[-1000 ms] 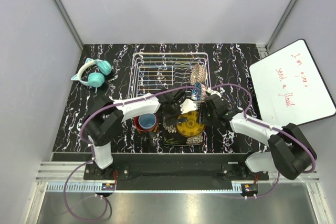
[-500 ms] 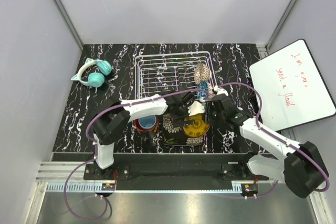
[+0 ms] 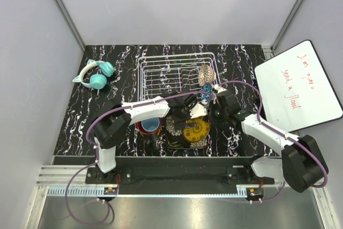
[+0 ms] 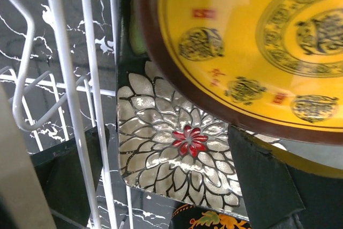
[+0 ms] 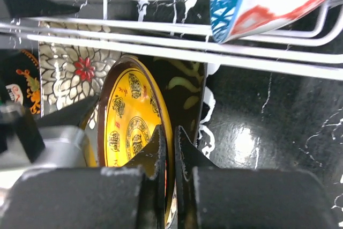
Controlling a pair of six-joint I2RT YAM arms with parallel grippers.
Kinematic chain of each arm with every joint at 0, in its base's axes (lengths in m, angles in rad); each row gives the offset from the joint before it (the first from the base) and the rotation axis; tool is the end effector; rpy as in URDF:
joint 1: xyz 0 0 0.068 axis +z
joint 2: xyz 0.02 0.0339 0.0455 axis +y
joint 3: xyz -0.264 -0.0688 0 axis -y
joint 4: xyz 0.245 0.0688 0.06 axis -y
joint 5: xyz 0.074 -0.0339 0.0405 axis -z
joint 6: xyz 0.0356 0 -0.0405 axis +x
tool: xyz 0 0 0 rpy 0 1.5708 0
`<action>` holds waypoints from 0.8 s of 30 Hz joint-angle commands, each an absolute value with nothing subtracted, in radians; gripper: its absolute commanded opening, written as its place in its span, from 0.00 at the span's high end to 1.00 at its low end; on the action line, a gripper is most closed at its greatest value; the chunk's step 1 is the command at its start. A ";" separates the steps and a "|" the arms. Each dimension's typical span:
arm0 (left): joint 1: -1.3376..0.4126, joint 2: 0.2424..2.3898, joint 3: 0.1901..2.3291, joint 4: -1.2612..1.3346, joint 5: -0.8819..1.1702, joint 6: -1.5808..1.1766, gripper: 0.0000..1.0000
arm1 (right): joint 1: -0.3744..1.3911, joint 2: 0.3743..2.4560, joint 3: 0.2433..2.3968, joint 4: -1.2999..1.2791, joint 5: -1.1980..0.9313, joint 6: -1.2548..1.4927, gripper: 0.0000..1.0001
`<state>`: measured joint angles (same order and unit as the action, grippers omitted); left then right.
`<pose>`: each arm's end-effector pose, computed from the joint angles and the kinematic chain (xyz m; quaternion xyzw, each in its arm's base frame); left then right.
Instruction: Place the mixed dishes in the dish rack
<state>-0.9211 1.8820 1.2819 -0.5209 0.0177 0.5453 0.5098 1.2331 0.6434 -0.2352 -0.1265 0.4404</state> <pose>0.2321 -0.3066 0.1773 0.6538 0.7230 -0.0501 0.2175 0.2105 0.1228 0.1959 -0.0553 0.9280 0.2187 0.2964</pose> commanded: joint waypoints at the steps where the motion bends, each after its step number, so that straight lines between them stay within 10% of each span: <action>1: -0.936 1.873 1.290 -0.319 0.107 0.499 0.02 | 0.540 1.230 0.655 -0.202 -0.312 0.472 1.00; 24: -0.483 1.545 1.592 -0.879 0.322 0.302 0.01 | 0.543 1.019 0.989 -0.531 -0.183 0.335 1.00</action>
<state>-0.5858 1.5555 1.5734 -0.7967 0.2424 0.3630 0.5327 1.0870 0.8127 -0.4778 -0.1761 0.4145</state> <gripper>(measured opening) 0.984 0.047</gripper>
